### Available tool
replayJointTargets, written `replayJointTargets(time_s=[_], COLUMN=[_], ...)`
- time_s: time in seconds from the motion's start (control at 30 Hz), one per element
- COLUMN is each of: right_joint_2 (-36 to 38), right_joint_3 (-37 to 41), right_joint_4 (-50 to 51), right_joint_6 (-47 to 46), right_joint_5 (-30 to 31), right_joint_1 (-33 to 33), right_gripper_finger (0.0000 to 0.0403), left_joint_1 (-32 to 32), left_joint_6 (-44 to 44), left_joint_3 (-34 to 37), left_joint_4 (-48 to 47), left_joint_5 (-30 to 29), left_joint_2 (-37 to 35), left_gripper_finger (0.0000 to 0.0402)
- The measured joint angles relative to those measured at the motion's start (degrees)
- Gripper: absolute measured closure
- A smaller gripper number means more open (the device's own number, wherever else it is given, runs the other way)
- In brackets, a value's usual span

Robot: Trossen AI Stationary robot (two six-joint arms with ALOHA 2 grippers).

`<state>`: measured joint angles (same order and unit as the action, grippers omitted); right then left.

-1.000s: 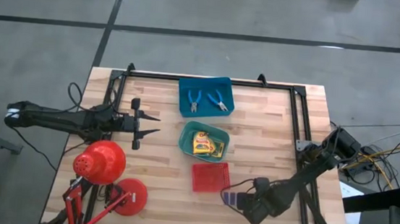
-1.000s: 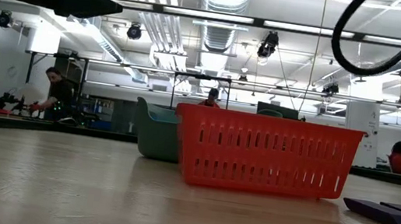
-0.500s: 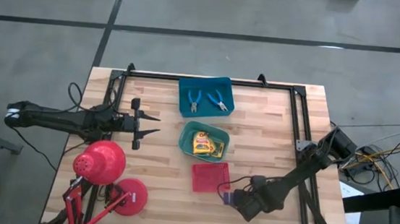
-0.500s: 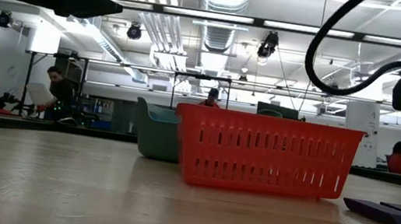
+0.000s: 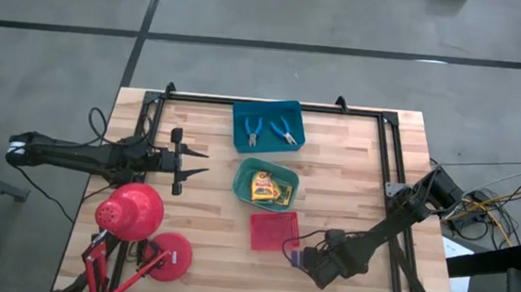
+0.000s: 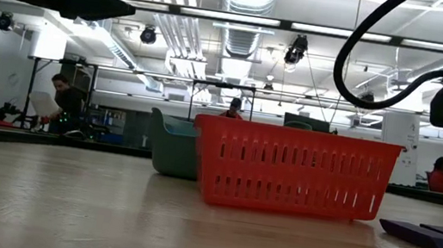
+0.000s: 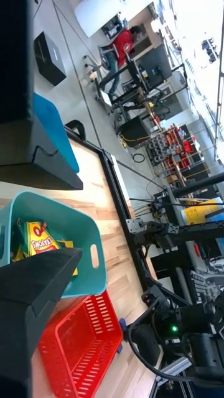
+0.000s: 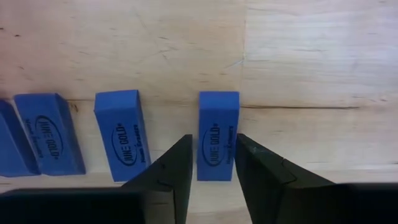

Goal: Pick & Place School Supplies
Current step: Put the violet eraser in the red bin

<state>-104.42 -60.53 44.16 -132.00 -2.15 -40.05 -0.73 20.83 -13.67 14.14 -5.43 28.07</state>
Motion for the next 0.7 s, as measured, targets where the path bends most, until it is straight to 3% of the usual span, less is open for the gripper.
replayJointTargets(time_s=[0.3,0.7], right_joint_2=[-0.11,-0.17], right_joint_3=[0.05,-2.28], right_joint_4=[0.17,5.13], right_joint_6=[0.16,0.17], right_joint_5=[0.14,2.64], right_joint_1=[0.0,-0.14], right_gripper_finger=[0.0336,0.0336], left_joint_1=[0.04,0.03], left_joint_6=[0.02,0.02], left_joint_3=[0.0,0.0], left_joint_4=[-0.09,-0.1], left_joint_5=[0.0,0.0], left_joint_2=[0.01,0.0], left_gripper_finger=[0.0234,0.0234])
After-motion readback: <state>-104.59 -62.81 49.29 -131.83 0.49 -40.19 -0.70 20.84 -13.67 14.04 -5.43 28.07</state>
